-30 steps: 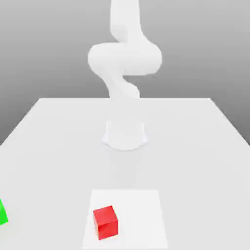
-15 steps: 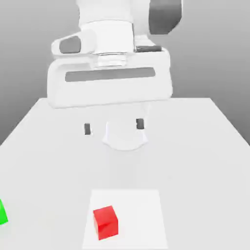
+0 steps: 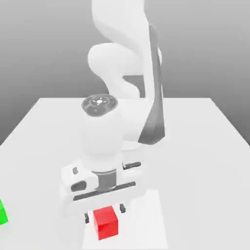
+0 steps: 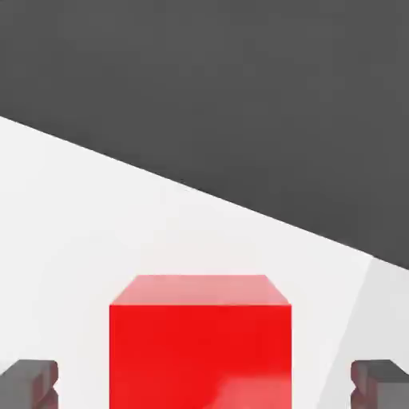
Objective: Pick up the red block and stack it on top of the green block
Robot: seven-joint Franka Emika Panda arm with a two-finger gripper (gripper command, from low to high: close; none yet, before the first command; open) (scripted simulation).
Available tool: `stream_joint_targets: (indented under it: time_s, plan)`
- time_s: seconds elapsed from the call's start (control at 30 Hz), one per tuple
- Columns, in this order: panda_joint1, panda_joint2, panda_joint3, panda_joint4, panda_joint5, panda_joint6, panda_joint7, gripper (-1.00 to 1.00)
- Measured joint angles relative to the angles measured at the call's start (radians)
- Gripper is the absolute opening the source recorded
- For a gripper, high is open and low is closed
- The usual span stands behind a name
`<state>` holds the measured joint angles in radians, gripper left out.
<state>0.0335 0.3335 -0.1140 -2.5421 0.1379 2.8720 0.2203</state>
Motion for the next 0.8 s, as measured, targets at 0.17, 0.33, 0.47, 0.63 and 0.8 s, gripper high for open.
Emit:
stream_joint_targets:
  time_s: [0.17, 0.33, 0.47, 0.63, 0.8]
  plan:
    - [-0.006, 0.014, 0.006, 0.002, 0.004, 0.010, -0.003, -1.00]
    - [0.018, -0.119, -0.029, -0.019, -0.056, -0.100, 0.041, -1.00]
    - [-0.050, -0.153, -0.107, 0.036, -0.049, -0.197, 0.076, -1.00]
    - [-0.183, -0.116, -0.224, 0.144, 0.003, -0.279, 0.105, -1.00]
    - [-0.329, 0.031, -0.263, 0.255, 0.128, -0.260, 0.075, -1.00]
